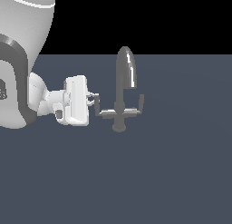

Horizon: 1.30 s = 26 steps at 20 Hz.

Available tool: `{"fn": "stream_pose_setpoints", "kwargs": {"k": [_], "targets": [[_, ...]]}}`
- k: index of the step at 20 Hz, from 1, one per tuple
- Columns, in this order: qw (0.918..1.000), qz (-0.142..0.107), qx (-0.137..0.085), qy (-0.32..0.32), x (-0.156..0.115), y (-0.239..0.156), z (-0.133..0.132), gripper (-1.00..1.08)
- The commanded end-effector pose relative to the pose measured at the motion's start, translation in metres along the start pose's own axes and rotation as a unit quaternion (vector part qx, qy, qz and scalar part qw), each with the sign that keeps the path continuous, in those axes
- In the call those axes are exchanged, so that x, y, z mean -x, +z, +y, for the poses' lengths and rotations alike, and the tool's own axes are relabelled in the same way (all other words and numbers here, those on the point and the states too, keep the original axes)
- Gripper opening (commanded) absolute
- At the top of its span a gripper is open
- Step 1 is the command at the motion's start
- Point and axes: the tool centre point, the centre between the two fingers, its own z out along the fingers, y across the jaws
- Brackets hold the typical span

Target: Turn on the faucet by rotating a designated handle.

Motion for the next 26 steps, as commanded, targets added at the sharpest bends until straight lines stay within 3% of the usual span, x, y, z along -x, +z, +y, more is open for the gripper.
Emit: {"fn": "stream_pose_setpoints", "kwargs": {"k": [1,12,14,26], "targets": [[1.0000,0.000,0.000,0.000,-0.006,0.000,0.003,-1.00],[1.0000,0.000,0.000,0.000,-0.034,0.002,0.016,-1.00],[1.0000,-0.004,-0.001,-0.001,-0.028,0.002,0.015,-1.00],[1.0000,-0.001,0.000,0.000,-0.051,0.002,0.059,-1.00]]}}
